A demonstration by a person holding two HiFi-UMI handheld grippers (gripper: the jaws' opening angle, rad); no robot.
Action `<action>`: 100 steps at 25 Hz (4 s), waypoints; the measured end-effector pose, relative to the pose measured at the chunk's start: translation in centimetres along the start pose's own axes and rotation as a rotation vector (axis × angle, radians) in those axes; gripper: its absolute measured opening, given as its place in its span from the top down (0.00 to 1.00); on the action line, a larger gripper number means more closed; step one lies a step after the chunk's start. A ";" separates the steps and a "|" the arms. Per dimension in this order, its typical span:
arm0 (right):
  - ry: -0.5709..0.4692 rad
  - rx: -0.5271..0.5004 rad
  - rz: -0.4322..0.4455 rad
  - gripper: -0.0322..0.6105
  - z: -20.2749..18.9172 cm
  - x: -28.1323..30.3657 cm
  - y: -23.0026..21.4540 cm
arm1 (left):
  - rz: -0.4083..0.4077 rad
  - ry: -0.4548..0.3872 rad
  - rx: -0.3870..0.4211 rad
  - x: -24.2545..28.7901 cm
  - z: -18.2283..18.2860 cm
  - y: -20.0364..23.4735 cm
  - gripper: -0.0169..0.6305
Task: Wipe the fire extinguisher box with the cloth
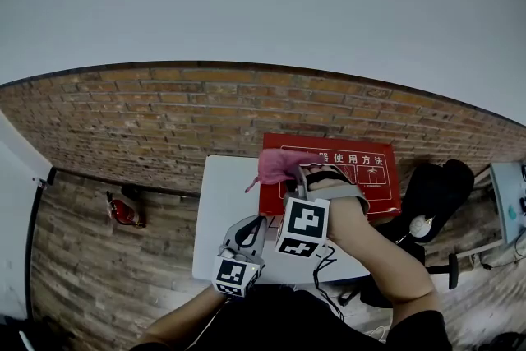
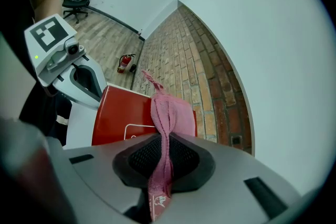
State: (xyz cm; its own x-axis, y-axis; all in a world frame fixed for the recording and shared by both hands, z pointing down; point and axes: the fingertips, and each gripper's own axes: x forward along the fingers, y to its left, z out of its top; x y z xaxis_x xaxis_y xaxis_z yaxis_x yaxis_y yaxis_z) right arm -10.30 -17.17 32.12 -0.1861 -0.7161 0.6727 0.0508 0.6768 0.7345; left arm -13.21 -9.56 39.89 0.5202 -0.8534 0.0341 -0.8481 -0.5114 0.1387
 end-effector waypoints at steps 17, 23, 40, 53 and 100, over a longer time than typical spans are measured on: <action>0.007 0.012 -0.019 0.87 -3.3 -0.6 0.4 | 0.023 0.007 0.009 0.3 -0.3 0.0 0.95; 0.010 0.019 -0.015 0.87 -4.7 -0.9 0.5 | 0.038 0.007 0.012 0.2 -0.4 0.1 0.95; 0.001 0.040 -0.009 0.87 -7.3 -1.2 0.6 | 0.075 0.012 -0.002 0.3 -0.5 0.0 0.95; -0.002 0.048 -0.011 0.87 -9.0 -1.7 0.8 | 0.090 0.021 -0.022 0.3 -0.5 -0.3 0.95; 0.126 0.166 0.006 0.87 -23.7 -3.7 0.8 | 0.162 -0.005 0.004 0.3 -0.4 -0.2 0.95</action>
State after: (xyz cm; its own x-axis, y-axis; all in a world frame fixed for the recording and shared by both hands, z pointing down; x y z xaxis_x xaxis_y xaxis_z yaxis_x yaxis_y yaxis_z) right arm 13.63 -18.06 32.31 -0.0616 -0.7209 0.6903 -0.1129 0.6922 0.7128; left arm -12.88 -9.65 40.29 0.3764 -0.9251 0.0506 -0.9211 -0.3678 0.1276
